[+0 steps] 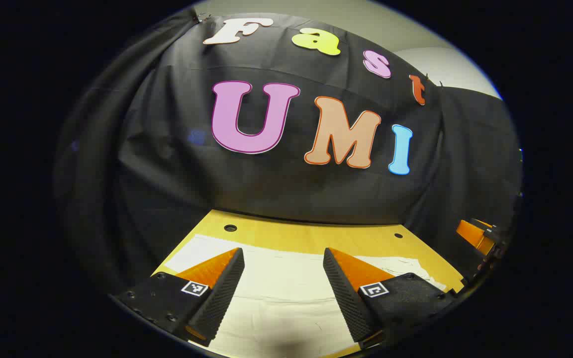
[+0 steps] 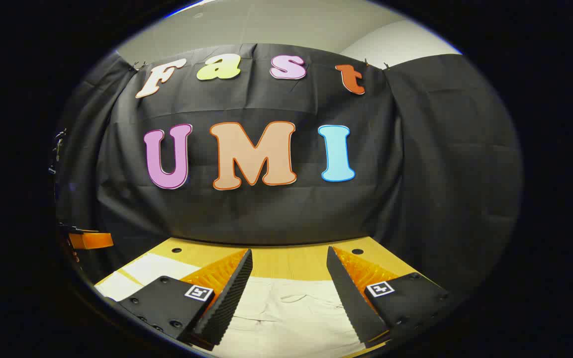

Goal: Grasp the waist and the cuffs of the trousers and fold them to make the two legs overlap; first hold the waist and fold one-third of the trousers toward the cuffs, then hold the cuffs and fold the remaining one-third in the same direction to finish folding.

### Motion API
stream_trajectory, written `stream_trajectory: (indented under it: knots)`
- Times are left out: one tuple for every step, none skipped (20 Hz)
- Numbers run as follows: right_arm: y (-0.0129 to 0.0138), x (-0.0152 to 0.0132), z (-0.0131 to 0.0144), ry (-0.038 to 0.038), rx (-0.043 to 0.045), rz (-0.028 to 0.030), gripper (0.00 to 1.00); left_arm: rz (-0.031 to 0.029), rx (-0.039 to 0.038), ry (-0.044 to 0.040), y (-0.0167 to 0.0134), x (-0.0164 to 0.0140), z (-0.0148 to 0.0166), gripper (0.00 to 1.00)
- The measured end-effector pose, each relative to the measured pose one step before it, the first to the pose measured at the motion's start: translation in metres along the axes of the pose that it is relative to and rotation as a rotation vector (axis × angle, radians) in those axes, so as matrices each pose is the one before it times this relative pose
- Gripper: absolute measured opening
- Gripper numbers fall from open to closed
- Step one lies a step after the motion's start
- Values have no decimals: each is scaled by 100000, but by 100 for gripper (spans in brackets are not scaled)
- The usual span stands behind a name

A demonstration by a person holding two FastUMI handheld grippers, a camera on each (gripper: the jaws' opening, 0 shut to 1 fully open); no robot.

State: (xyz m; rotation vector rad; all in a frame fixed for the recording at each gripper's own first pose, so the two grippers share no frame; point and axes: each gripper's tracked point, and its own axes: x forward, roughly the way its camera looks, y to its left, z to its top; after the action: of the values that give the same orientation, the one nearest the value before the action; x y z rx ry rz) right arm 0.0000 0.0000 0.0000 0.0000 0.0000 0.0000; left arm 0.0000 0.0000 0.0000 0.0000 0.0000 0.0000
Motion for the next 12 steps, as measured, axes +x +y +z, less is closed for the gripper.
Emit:
stream_trajectory:
  knots:
    - [201,80,61,186,82,234,96,349,207,313,-13,104,-159,94]
    - [175,57,-67,80,-33,232,96,315,-161,309,-11,127,-346,94]
    - [230,12,18,103,-78,469,96,-305,-745,17,-88,17,-48,94]
    - [239,80,-115,283,-269,544,96,-343,-1100,-304,35,14,-19,95]
    - [149,107,-13,352,-535,280,96,-95,-844,-120,36,-22,36,94]
    - [65,46,-149,328,-541,98,96,247,-596,-140,105,71,-169,94]
    - [61,22,15,230,-160,77,96,484,-145,-63,108,66,-47,94]
    - [141,-105,-54,297,310,394,96,750,53,190,110,43,-127,94]
    - [160,8,-3,266,618,492,96,573,27,276,-4,32,58,94]
    - [135,94,-90,353,590,110,96,581,45,395,62,-77,28,94]
    - [63,113,-46,472,401,-34,96,327,136,224,4,-27,89,94]
    - [138,24,-31,349,204,49,96,281,177,5,88,-1,-14,94]
